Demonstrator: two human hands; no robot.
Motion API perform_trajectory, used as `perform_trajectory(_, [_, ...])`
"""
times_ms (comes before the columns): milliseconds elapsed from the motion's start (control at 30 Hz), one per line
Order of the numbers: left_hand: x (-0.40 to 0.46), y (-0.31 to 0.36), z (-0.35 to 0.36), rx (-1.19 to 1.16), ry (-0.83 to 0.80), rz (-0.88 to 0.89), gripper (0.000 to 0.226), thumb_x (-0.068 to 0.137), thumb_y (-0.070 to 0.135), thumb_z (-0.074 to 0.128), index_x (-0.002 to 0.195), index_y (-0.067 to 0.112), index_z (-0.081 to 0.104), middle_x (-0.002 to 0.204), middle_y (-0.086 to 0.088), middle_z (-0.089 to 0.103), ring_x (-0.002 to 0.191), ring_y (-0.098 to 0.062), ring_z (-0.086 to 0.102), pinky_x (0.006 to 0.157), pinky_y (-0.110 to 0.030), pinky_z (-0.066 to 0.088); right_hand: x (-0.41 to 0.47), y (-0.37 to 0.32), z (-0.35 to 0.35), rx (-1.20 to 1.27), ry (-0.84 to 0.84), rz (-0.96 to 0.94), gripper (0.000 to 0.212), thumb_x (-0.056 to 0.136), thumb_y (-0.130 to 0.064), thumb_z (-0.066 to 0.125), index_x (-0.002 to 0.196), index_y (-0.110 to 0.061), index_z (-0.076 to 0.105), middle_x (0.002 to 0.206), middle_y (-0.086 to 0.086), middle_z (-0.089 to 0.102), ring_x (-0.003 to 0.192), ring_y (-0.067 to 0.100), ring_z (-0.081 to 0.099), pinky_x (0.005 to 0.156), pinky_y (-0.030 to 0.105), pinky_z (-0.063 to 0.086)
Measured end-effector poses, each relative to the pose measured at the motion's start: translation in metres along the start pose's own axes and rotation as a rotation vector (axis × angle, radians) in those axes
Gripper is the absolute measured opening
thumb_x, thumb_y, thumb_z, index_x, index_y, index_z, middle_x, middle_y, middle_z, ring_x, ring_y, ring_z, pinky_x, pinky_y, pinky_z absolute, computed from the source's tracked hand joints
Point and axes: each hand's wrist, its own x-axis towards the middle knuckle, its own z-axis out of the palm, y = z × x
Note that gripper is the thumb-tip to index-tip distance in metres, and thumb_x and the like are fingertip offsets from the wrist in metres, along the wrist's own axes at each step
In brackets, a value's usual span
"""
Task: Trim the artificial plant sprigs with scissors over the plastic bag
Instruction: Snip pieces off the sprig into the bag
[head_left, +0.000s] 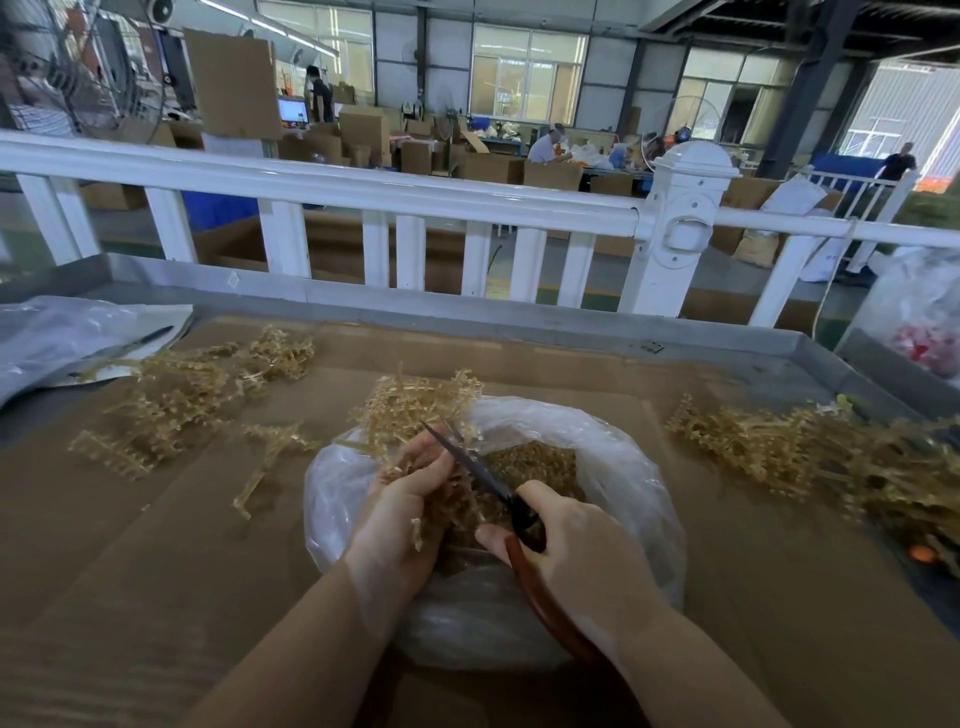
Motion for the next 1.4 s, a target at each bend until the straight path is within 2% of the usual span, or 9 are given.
perform_trajectory(233, [-0.0031, -0.0053, 0.0011, -0.041, -0.034, 0.076, 0.038, 0.07, 0.001, 0.062, 0.1, 0.024, 0.065, 0.078, -0.005, 0.072, 0.072, -0.018, 0.071, 0.057, -0.028, 0.056, -0.0013, -0.0017, -0.0033, -0.003, -0.021, 0.004, 0.036, 0.085, -0.065, 0.049, 0.09, -0.029, 0.052, 0.076, -0.011, 0.06, 0.073, 0.007, 0.057, 0.064, 0.019, 0.044])
perform_trajectory(400, [-0.004, -0.0058, 0.0014, 0.019, -0.015, 0.049, 0.027, 0.068, 0.005, 0.066, 0.092, 0.015, 0.06, 0.083, -0.009, 0.071, 0.074, -0.021, 0.071, 0.057, -0.03, 0.056, -0.0002, -0.0006, -0.005, 0.061, -0.021, 0.031, 0.036, 0.085, -0.064, 0.05, 0.085, -0.028, 0.051, 0.069, -0.011, 0.055, 0.069, 0.005, 0.056, 0.064, 0.02, 0.046])
perform_trajectory(600, [-0.0031, -0.0056, 0.0014, 0.073, -0.034, -0.023, 0.018, 0.069, 0.008, 0.067, 0.085, 0.014, 0.063, 0.083, -0.011, 0.072, 0.074, -0.023, 0.071, 0.058, -0.031, 0.057, -0.001, -0.0013, -0.0015, 0.025, 0.027, 0.034, 0.034, 0.084, -0.065, 0.05, 0.08, -0.032, 0.045, 0.064, -0.014, 0.049, 0.061, 0.0, 0.049, 0.052, 0.011, 0.034])
perform_trajectory(800, [0.0009, -0.0031, -0.0009, 0.107, -0.04, -0.135, 0.018, 0.07, 0.008, 0.066, 0.088, 0.003, 0.065, 0.081, -0.017, 0.071, 0.072, -0.027, 0.07, 0.057, -0.032, 0.056, -0.0005, -0.0029, 0.0023, -0.056, 0.03, 0.026, 0.034, 0.086, -0.067, 0.042, 0.087, -0.033, 0.042, 0.076, -0.012, 0.055, 0.067, 0.002, 0.047, 0.05, 0.008, 0.03])
perform_trajectory(933, [0.0022, -0.0007, -0.0005, 0.105, -0.069, -0.16, 0.015, 0.072, 0.008, 0.064, 0.086, 0.003, 0.066, 0.08, -0.016, 0.068, 0.072, -0.026, 0.066, 0.061, -0.034, 0.058, 0.0002, -0.0035, 0.0022, -0.076, 0.012, 0.011, 0.034, 0.088, -0.067, 0.039, 0.091, -0.032, 0.04, 0.082, -0.011, 0.057, 0.071, 0.004, 0.05, 0.057, 0.013, 0.033])
perform_trajectory(1067, [0.0012, -0.0001, -0.0015, 0.084, -0.088, -0.139, 0.022, 0.074, 0.008, 0.065, 0.095, 0.003, 0.062, 0.088, -0.019, 0.066, 0.077, -0.028, 0.066, 0.067, -0.035, 0.058, 0.0003, -0.0041, 0.001, -0.061, 0.012, 0.011, 0.035, 0.088, -0.065, 0.041, 0.088, -0.03, 0.041, 0.079, -0.01, 0.057, 0.069, 0.007, 0.051, 0.058, 0.016, 0.033])
perform_trajectory(1133, [0.0009, -0.0014, -0.0008, 0.063, -0.083, -0.128, 0.026, 0.073, 0.009, 0.065, 0.098, 0.002, 0.062, 0.088, -0.019, 0.067, 0.077, -0.029, 0.068, 0.066, -0.035, 0.058, 0.0002, -0.0041, 0.0009, -0.056, 0.02, 0.012, 0.034, 0.088, -0.064, 0.042, 0.087, -0.03, 0.041, 0.077, -0.01, 0.057, 0.069, 0.008, 0.053, 0.058, 0.016, 0.033])
perform_trajectory(1267, [0.0014, -0.0015, 0.0024, 0.054, -0.051, -0.141, 0.019, 0.069, 0.009, 0.066, 0.087, 0.003, 0.065, 0.079, -0.017, 0.069, 0.068, -0.026, 0.069, 0.058, -0.031, 0.057, -0.0003, -0.0035, 0.0028, -0.057, 0.052, 0.014, 0.036, 0.088, -0.064, 0.043, 0.088, -0.028, 0.044, 0.078, -0.007, 0.062, 0.076, 0.012, 0.061, 0.065, 0.023, 0.044])
perform_trajectory(1400, [0.0012, 0.0005, 0.0019, 0.046, -0.052, -0.162, 0.017, 0.07, 0.006, 0.063, 0.087, 0.006, 0.062, 0.079, -0.014, 0.069, 0.07, -0.024, 0.07, 0.057, -0.03, 0.056, -0.0018, -0.0025, 0.0046, -0.056, 0.067, 0.008, 0.037, 0.087, -0.065, 0.042, 0.09, -0.028, 0.046, 0.079, -0.007, 0.06, 0.074, 0.009, 0.058, 0.064, 0.021, 0.044])
